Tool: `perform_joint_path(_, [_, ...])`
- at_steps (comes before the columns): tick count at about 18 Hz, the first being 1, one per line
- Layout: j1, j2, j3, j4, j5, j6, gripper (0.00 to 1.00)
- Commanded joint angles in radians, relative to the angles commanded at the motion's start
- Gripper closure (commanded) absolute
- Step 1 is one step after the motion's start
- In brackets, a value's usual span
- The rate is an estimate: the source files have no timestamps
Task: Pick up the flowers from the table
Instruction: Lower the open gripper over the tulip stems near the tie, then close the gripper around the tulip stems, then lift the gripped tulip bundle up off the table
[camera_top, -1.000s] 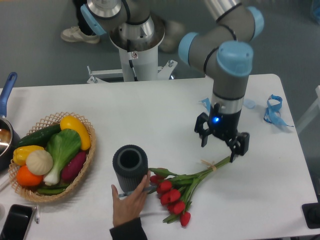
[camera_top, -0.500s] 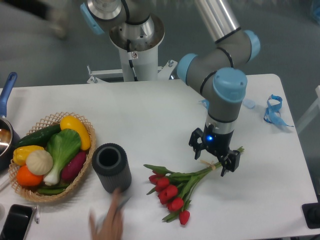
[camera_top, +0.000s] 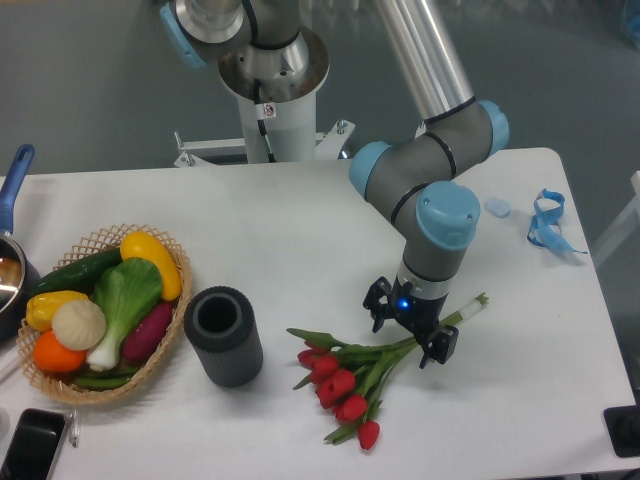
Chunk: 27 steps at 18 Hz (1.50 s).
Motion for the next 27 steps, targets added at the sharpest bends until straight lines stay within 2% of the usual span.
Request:
perform_joint_path(7, [-0.028, -0.014, 0.0, 0.008, 0.06, -0.005, 0.0])
perform_joint_path(8, [-0.031, -0.014, 0.0, 0.011, 0.061, -0.005, 0.08])
perform_joint_path(12, [-0.031, -0.015, 0.0, 0.018, 0.06, -0.005, 0.23])
perform_joint_path(14, [-0.031, -0.012, 0.0, 0.018, 0.06, -0.005, 0.35])
perform_joint_path(17, [-0.031, -0.012, 0.003, 0.02, 0.058, -0.005, 0.42])
perform_joint_path(23, [-0.029, -0.014, 0.037, 0.02, 0.057, -0.012, 0.65])
perform_joint_path(27, [-0.029, -0.014, 0.041, 0.02, 0.057, -0.014, 0.66])
